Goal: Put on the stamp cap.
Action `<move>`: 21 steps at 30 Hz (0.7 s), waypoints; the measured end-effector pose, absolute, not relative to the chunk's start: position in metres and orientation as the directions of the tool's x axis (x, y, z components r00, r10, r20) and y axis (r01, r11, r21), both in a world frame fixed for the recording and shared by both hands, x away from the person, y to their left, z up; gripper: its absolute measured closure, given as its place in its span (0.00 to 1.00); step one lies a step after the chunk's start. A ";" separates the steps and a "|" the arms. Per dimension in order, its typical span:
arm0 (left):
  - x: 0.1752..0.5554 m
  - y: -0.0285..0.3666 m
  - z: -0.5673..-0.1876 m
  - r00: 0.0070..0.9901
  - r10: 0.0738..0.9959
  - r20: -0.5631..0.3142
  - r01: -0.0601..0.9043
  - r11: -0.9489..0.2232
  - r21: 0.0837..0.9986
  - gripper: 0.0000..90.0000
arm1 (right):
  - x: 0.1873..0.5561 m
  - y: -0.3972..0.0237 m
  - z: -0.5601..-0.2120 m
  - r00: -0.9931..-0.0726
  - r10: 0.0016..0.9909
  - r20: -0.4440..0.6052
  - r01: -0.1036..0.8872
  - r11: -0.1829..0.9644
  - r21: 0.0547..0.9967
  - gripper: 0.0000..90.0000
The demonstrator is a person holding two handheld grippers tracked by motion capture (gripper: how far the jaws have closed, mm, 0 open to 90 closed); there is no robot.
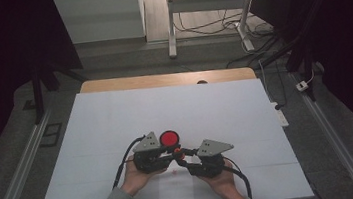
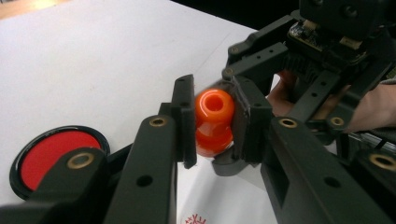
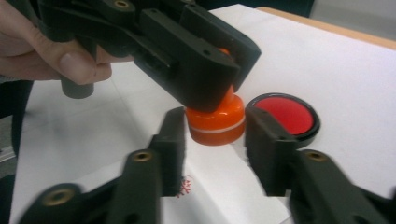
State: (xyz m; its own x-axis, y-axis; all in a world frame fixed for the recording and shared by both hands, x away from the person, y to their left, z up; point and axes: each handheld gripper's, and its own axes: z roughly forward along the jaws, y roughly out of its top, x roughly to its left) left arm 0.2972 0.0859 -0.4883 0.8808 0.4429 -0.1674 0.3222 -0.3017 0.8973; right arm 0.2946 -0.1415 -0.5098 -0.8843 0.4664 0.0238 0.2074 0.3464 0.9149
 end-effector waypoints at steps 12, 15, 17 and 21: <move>0.303 0.101 -0.479 0.871 0.453 -0.189 0.335 -0.266 0.904 0.81 | 0.298 -0.165 -0.509 -0.860 0.510 0.023 0.238 0.360 0.902 0.50; 0.305 0.105 -0.476 0.868 0.458 -0.191 0.336 -0.260 0.905 0.81 | 0.298 -0.178 -0.508 -0.848 0.529 0.025 0.249 0.357 0.900 0.50; 0.305 0.107 -0.475 0.866 0.462 -0.190 0.336 -0.257 0.906 0.81 | 0.299 -0.187 -0.508 -0.839 0.544 0.028 0.256 0.349 0.901 0.50; 0.307 0.110 -0.472 0.864 0.467 -0.190 0.335 -0.251 0.908 0.81 | 0.298 -0.201 -0.507 -0.828 0.560 0.024 0.264 0.351 0.898 0.50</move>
